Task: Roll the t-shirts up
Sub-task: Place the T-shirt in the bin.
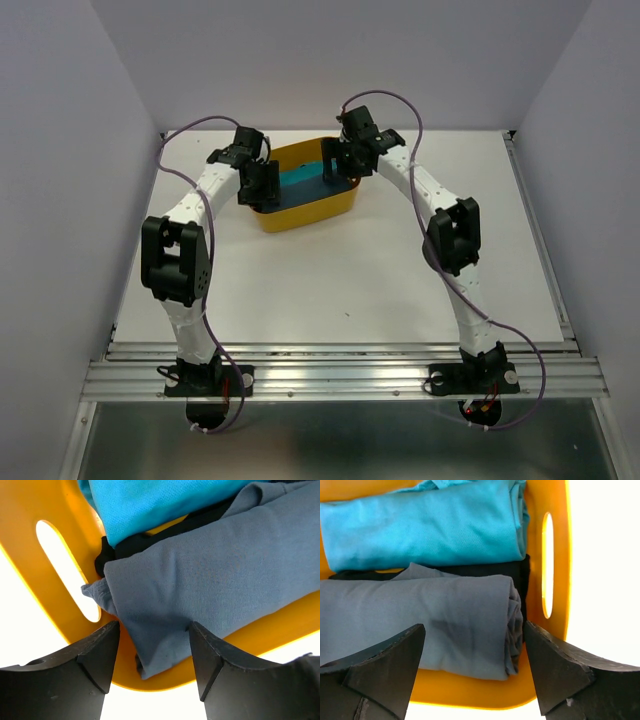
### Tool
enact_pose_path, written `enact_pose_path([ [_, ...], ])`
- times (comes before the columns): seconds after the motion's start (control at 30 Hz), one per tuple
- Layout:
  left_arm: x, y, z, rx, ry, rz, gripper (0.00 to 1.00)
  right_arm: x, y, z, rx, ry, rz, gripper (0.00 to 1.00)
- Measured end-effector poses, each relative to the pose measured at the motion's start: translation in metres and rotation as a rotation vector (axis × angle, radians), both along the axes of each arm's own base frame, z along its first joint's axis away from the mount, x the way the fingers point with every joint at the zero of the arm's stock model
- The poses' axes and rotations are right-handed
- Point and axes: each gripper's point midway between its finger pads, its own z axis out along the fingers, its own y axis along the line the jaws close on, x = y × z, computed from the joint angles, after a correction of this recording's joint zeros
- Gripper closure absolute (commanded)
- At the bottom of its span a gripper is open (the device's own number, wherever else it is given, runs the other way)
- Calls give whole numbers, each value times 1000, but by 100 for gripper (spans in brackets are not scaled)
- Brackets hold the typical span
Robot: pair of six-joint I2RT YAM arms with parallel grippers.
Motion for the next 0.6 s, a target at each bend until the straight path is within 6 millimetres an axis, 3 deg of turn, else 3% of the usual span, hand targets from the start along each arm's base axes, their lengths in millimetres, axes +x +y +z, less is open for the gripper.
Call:
enact_pose_path([
  [0.2,0,2,8,3,0,3,31,3,-3,22,13,-45,-22,6],
  [0.4,10,0,32,-5,-48,4,25,11,-5,39,27,-96,-59,6],
  [0.6,16,1,61,-13,-111,14,27,14,3,52,60,-125,-64,24],
])
